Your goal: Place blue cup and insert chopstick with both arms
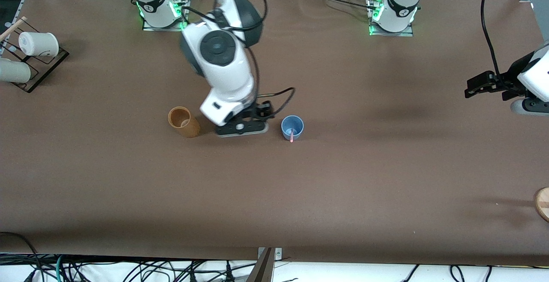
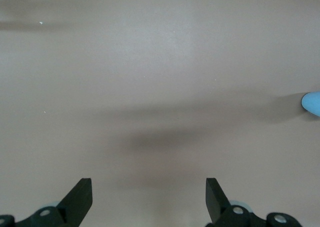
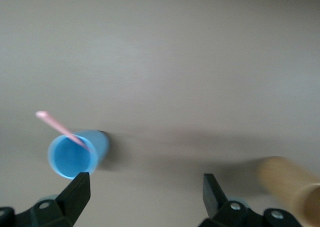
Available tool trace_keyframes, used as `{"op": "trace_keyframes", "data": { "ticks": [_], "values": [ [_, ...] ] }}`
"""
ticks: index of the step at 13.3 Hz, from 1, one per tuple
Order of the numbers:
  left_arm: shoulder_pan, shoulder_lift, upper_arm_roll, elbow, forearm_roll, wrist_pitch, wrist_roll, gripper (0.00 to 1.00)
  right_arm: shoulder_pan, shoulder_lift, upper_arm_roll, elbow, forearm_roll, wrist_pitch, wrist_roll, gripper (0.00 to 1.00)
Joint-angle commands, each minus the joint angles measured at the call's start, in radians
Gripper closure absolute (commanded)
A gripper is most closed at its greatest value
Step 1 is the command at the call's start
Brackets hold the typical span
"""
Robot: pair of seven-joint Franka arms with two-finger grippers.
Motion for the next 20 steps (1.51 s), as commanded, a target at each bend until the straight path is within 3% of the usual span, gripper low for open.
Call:
{"op": "trace_keyframes", "data": {
  "ticks": [1,3,5,7,9,14,15,20],
  "values": [
    [0.003,0.002,0.000,0.007,-0.021,0.007,0.006,0.00,-0.110,-0.093,0.000,-0.032,0.011,-0.107,-0.194,0.00],
    [0.001,0.002,0.000,0.005,-0.021,0.007,0.006,0.00,-0.165,-0.200,-0.018,-0.140,0.074,-0.151,-0.253,0.00],
    [0.001,0.002,0.000,0.005,-0.021,0.007,0.006,0.00,-0.167,-0.331,-0.051,-0.296,0.076,-0.147,-0.279,0.00],
    [0.000,0.002,0.000,0.005,-0.023,0.007,0.006,0.00,-0.182,-0.491,-0.054,-0.467,0.067,-0.139,-0.279,0.00],
    [0.000,0.002,0.000,0.005,-0.023,0.007,0.006,0.00,-0.260,-0.582,-0.023,-0.535,0.052,-0.158,-0.296,0.00],
    [0.003,0.003,0.000,0.005,-0.037,0.007,0.006,0.00,-0.432,-0.634,0.102,-0.546,-0.048,-0.204,-0.440,0.00],
    [0.003,0.003,0.000,0.005,-0.037,0.007,0.004,0.00,-0.432,-0.640,0.110,-0.544,-0.080,-0.207,-0.432,0.00],
    [0.003,0.003,0.000,0.005,-0.037,0.007,0.006,0.00,-0.434,-0.627,0.106,-0.521,-0.074,-0.227,-0.428,0.00]
  ]
}}
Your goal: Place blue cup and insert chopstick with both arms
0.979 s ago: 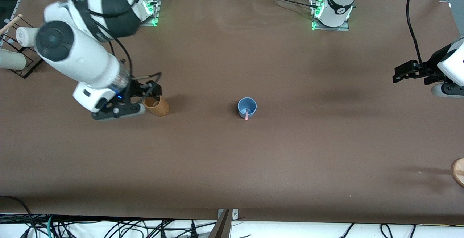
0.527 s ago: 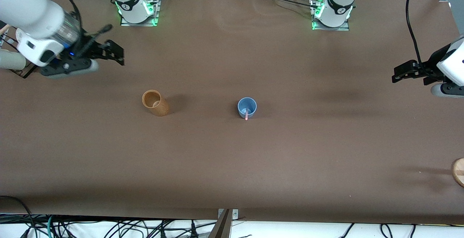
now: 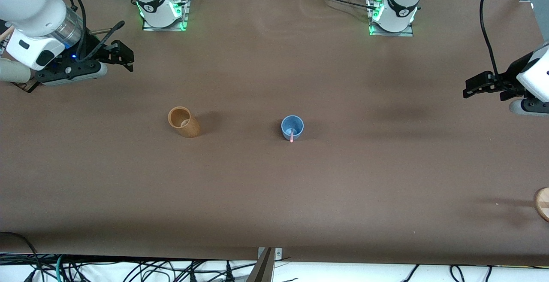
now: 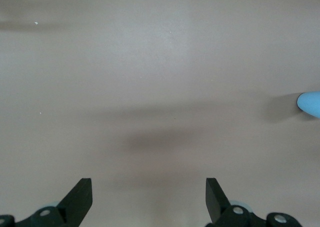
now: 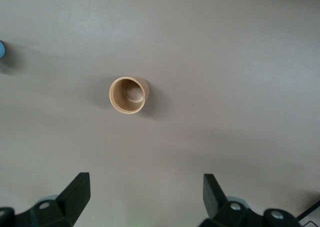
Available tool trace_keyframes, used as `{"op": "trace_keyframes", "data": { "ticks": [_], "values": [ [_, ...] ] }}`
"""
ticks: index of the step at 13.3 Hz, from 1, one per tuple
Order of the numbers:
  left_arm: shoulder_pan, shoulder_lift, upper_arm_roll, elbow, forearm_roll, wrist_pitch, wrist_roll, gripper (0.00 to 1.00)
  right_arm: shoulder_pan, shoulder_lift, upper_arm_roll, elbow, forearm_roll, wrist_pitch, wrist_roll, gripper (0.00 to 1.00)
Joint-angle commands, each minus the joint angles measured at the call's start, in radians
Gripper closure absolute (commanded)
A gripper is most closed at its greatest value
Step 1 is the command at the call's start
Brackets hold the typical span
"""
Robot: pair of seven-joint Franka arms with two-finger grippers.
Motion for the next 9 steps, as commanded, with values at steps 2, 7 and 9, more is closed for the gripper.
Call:
{"op": "trace_keyframes", "data": {
  "ticks": [2,7,9],
  "values": [
    [0.003,0.002,0.001,0.005,-0.024,0.006,0.004,0.00,-0.023,-0.001,0.019,0.033,-0.008,-0.008,-0.018,0.00],
    [0.000,0.004,0.001,0.005,-0.024,0.006,0.001,0.00,-0.022,0.006,0.021,0.064,-0.008,-0.036,-0.024,0.00],
    [-0.001,0.004,0.001,0.005,-0.023,0.006,0.000,0.00,-0.020,0.006,0.021,0.067,-0.008,-0.036,-0.024,0.00]
  ]
}}
